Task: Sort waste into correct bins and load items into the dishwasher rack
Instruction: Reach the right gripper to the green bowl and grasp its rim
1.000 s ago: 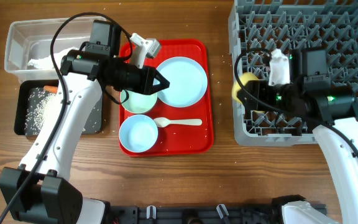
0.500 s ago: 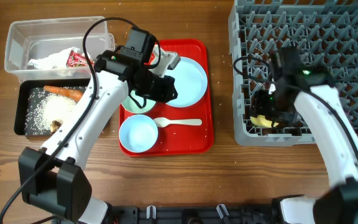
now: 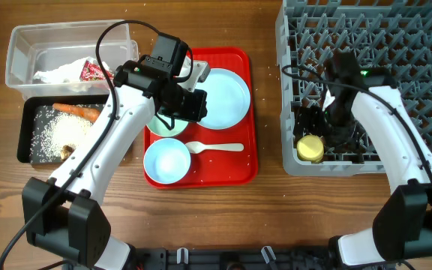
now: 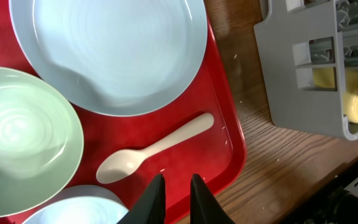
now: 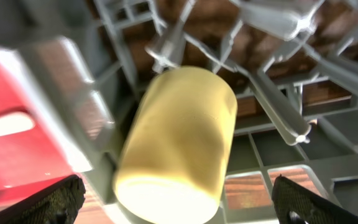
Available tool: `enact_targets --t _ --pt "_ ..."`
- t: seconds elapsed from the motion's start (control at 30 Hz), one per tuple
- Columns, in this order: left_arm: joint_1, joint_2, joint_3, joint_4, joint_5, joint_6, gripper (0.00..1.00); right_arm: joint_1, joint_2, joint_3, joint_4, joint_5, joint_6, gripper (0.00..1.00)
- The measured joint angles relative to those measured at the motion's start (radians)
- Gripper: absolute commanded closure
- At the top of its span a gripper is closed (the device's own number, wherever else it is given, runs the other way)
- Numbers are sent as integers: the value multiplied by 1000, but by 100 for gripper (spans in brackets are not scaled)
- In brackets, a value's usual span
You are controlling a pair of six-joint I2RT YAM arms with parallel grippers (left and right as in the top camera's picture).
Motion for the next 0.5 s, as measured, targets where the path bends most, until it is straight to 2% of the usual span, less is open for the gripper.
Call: enact_targets --t 0.13,0.3,0.5 --pt "0 0 0 0 0 0 85 0 0 105 -30 -32 -20 4" --pt "4 0 0 4 -4 -39 85 14 -44 227 -9 -172 -67 5" --pt "115 -18 0 -18 -19 -151 79 168 -80 233 59 -202 -32 5"
